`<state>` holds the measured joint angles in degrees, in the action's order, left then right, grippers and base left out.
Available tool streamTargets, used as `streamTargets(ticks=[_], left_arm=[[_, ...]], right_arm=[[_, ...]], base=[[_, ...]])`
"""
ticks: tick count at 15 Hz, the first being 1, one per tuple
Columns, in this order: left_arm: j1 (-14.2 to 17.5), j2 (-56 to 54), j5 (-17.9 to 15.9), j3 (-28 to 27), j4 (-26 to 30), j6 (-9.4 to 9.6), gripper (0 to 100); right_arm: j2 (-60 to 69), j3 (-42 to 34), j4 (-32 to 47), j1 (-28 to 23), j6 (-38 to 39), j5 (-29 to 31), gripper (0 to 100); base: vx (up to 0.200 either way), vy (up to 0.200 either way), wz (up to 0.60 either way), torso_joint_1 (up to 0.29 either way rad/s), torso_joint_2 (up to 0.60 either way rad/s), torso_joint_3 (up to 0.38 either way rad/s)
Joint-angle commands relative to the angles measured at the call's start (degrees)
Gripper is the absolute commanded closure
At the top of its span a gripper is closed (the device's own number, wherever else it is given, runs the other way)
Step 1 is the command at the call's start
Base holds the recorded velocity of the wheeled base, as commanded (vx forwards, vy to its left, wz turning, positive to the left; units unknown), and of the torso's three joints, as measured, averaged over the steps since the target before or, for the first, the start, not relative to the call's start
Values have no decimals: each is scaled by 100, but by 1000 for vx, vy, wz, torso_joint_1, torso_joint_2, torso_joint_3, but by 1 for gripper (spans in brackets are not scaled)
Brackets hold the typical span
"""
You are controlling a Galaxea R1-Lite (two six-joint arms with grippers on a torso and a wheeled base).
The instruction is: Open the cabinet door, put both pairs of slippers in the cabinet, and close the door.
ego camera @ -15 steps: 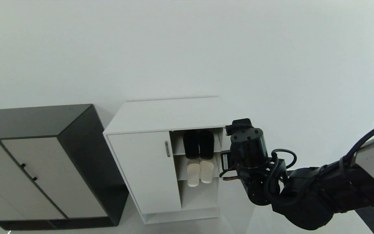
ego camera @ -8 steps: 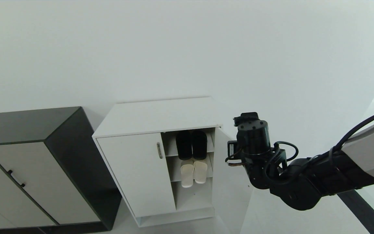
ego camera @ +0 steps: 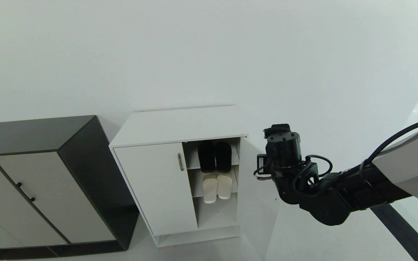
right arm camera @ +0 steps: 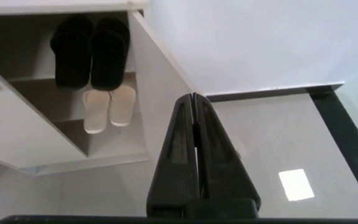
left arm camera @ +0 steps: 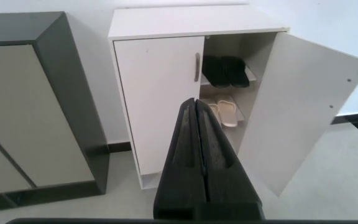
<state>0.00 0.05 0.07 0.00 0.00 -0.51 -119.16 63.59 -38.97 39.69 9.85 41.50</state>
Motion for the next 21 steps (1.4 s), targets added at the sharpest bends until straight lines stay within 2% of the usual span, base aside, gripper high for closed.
streamTargets(ticks=[1,4,9,14,21], left_arm=[[0,4,1,0,0,-2,100],[0,4,1,0,0,-2,100],[0,4,1,0,0,-2,100],[0,4,1,0,0,-2,100],[0,4,1,0,0,-2,100]], right_arm=[[-221,295,39,-278,-1,-168,100],[-520,637,162,-717,70,-449,100],[-1074,980,180,-1174,228,-880,100],[-1364,1288,443,-1359,527,-1249,100],[-1513,1314,461,-1376,544,-1284,100]], base=[[0,0,0,0,0,0],[0,0,0,0,0,0],[0,0,0,0,0,0],[0,0,0,0,0,0],[0,0,0,0,0,0]])
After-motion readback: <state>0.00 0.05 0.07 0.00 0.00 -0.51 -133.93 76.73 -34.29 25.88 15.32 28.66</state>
